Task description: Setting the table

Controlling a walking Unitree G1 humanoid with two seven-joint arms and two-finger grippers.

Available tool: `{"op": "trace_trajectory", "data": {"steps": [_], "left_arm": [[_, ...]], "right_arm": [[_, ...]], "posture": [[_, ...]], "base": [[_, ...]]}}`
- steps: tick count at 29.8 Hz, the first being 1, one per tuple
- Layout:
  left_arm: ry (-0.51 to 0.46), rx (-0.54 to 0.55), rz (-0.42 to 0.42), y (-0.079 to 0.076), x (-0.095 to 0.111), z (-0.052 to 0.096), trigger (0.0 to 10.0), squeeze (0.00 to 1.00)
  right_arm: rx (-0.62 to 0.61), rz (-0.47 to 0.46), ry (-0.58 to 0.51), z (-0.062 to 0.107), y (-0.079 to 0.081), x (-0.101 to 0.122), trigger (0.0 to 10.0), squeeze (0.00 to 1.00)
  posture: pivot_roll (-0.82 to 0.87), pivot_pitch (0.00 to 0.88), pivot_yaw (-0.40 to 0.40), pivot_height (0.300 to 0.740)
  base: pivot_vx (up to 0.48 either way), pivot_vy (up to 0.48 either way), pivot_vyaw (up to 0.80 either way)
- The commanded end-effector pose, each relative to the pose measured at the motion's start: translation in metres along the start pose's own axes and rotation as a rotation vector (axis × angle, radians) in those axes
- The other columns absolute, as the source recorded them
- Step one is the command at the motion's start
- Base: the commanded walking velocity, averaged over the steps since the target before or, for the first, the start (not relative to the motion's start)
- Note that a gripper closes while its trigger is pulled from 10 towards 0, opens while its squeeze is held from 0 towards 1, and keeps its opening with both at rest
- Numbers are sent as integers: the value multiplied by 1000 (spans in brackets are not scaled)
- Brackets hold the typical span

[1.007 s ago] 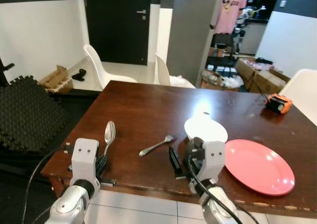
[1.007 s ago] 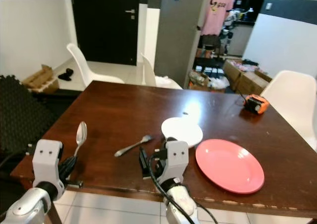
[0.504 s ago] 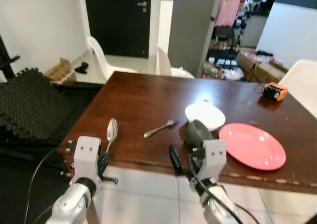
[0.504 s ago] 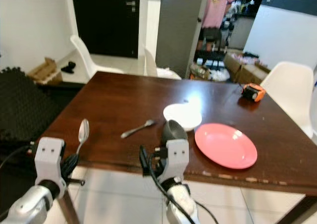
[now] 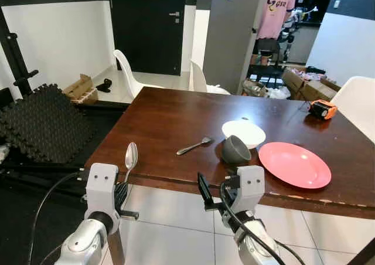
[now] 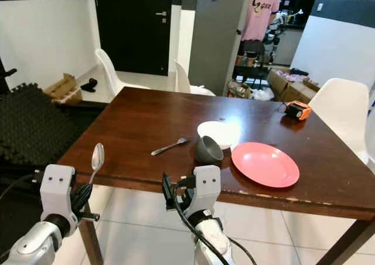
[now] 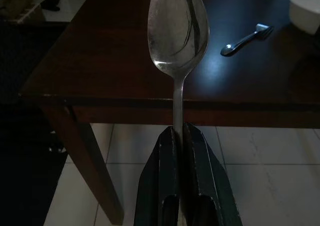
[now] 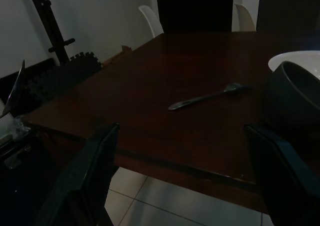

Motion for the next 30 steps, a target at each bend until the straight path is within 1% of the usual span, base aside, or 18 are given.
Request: {"op": "trace_trajectory", "data": {"steps": [1,4,7,10,30], "left_arm": [[3,-9,2,-2,-3,0,10000,0],[4,-9,-1,-2,-3,1,10000,0],[7,-8,-4,-2,-4,1,10000,0],[8,-8,-4,-2,-4,1,10000,0],[18,-13,-5,-5,-7,0,10000,0]], "right_arm": [[-7,3,2,1,-2,-1,10000,0],[-2,7,-10,1,-2,1,10000,0],[-19,-1,-19,0,-7,3,10000,0],[-21,3,-21,0,-8,4,10000,0],[0,-4,-12,2,-3,1,10000,0]], "posture": [[30,46,47,740],[29,46,46,740],[31,46,45,740],[30,48,44,740],[29,58,45,740]], "base": [[0,0,0],[0,0,363],[0,0,748],[0,0,748],[0,0,748]]}}
Point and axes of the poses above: a point about 5 cm out from each wrist's last joint towards the gripper, its own z axis pointing back from the gripper into the wrist, its own x axis along the axis of the wrist's last joint, y = z × x, the point moved 4 cm from there along -z, pointing out of the wrist towards the gripper, and after that the axes turned 1 degree about z, right-handed, at the moved point
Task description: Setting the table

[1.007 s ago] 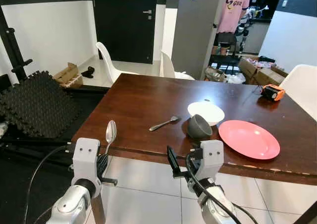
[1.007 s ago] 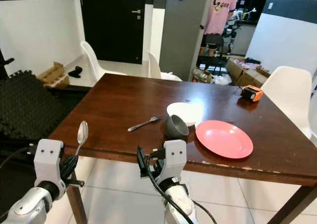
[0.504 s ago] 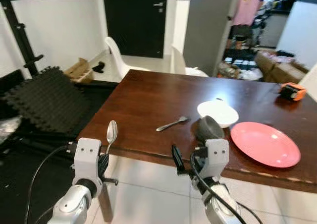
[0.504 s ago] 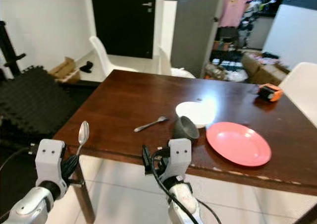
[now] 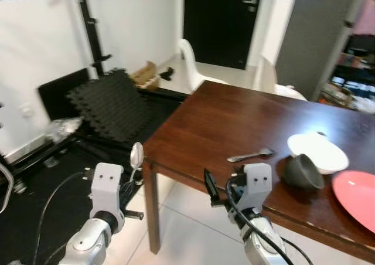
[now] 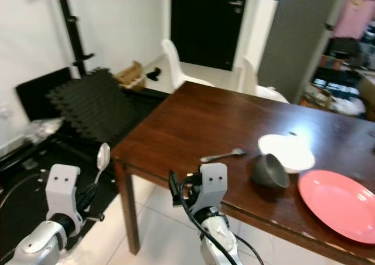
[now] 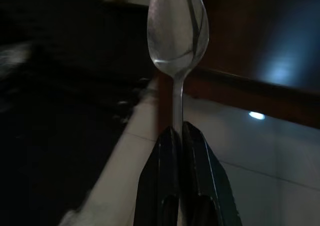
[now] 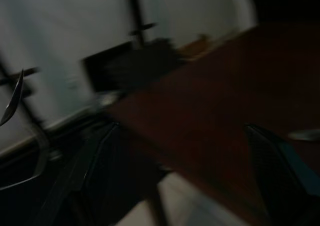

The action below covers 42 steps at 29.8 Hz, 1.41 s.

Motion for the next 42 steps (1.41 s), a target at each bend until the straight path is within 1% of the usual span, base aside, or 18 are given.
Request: {"op": "trace_trajectory", "data": {"steps": [1,42], "left_arm": [[22,9,3,2,-8,2,10000,0],[37,1,-10,-1,-10,0,10000,0]], "right_arm": [[6,-9,13,3,1,-4,10000,0],[3,-20,12,3,1,-5,10000,0]], "posture": [[30,58,46,740],[31,56,49,740]], "base": [[0,0,750],[0,0,748]]}}
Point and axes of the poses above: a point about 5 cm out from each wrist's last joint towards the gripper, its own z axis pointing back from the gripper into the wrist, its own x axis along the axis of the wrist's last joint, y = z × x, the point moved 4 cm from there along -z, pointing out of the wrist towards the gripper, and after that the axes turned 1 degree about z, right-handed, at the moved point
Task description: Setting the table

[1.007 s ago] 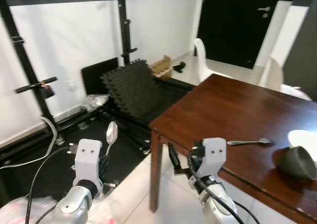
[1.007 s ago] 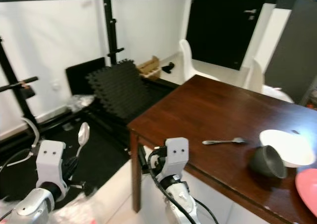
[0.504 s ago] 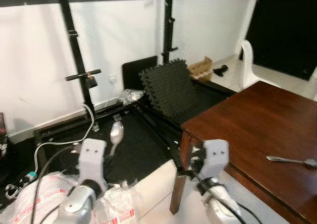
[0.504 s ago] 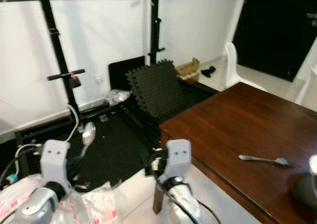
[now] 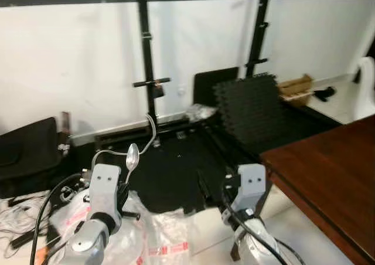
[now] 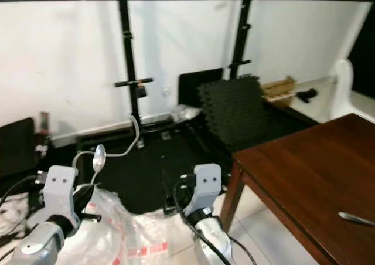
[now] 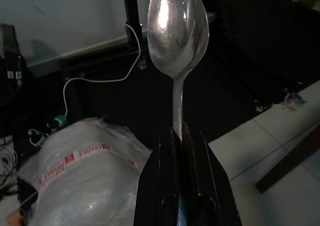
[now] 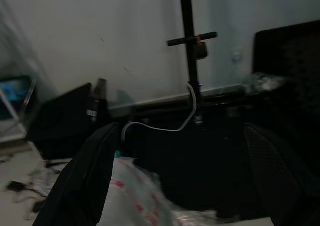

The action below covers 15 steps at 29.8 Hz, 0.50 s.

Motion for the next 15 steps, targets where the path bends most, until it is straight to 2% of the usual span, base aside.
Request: {"op": "trace_trajectory", "data": {"steps": [1,15], "left_arm": [[24,7,-8,2,-6,1,10000,0],[31,7,-14,1,-8,0,10000,0]], "right_arm": [[-12,-14,8,2,-2,-3,10000,0],[-9,-11,8,1,-3,-3,10000,0]], "posture": [[31,56,49,740],[30,45,46,740]], "base": [[0,0,750],[0,0,750]]}}
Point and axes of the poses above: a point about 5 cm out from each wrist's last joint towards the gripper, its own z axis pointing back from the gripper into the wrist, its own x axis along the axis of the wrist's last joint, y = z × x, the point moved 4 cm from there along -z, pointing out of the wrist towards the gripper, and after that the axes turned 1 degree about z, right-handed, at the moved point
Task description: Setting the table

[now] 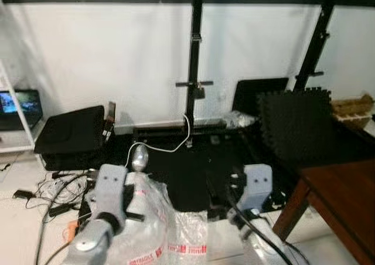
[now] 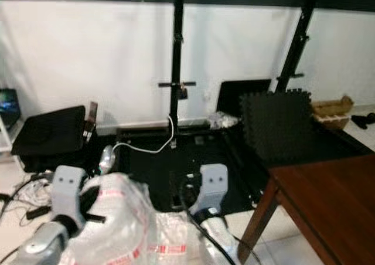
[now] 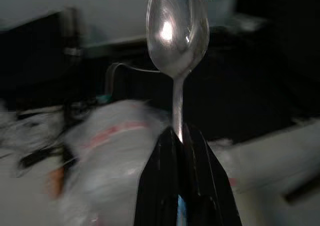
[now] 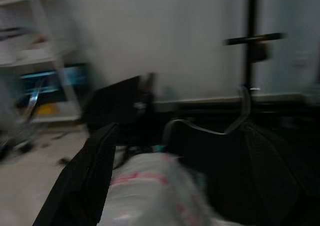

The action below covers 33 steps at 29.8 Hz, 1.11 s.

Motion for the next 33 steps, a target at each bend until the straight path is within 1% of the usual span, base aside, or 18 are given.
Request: {"op": "trace_trajectory", "data": {"steps": [1,33], "left_arm": [[12,-5,-4,-3,-3,0,10000,0],[16,-6,-6,-2,-4,0,10000,0]], "right_arm": [[-15,-7,16,3,-5,-5,10000,0],[-17,-11,16,3,-4,-5,10000,0]], "posture": [[31,44,46,740],[32,52,51,740]], "base": [[0,0,744],[0,0,748]]}}
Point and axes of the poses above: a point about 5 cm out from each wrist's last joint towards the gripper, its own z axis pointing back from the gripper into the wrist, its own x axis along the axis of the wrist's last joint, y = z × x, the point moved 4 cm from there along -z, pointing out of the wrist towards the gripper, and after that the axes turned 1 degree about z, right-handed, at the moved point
